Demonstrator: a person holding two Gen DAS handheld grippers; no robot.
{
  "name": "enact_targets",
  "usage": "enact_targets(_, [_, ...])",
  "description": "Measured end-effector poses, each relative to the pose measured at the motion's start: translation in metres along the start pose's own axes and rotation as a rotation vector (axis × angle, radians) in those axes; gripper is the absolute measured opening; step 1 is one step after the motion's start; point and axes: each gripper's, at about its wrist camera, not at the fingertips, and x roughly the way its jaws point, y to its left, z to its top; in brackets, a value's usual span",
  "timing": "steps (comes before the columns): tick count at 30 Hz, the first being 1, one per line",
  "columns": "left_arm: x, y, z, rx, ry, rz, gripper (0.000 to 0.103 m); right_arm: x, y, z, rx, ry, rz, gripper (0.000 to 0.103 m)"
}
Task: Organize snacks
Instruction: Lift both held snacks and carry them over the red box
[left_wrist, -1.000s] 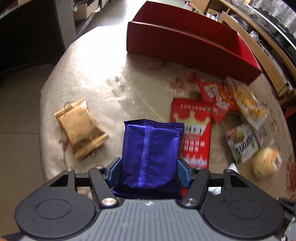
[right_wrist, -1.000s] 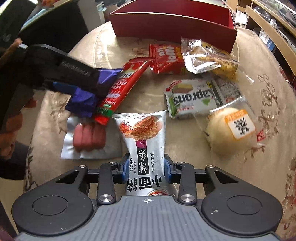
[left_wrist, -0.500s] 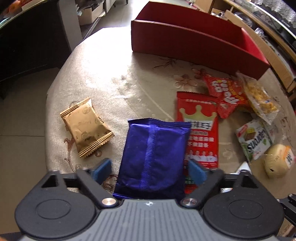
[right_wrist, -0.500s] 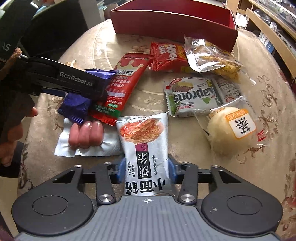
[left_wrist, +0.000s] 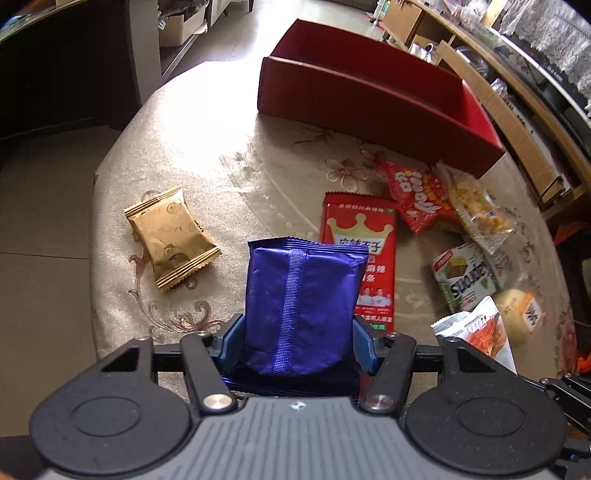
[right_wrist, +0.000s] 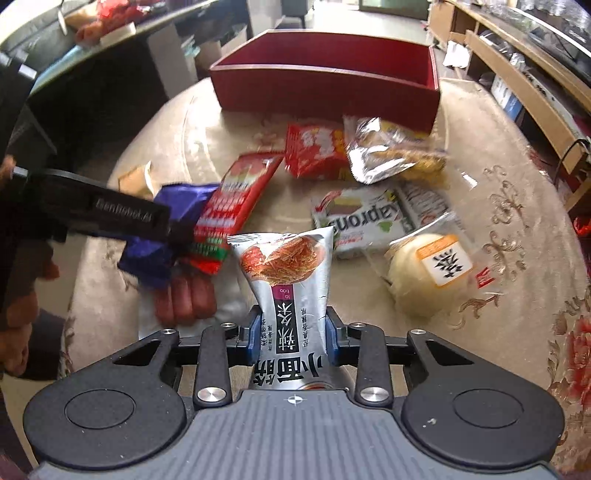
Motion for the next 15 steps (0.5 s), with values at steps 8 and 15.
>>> enact_targets(8, [-0.013, -0.012, 0.013, 0.009, -0.047, -0.047, 0.056, -0.008, -0.006, 0.018, 0.039, -0.063, 0.004, 0.040])
enact_targets(15, [-0.014, -0.030, 0.040, 0.029, -0.090, -0.054, 0.056, -0.006, -0.012, 0.048, 0.066, -0.117, -0.002, 0.040])
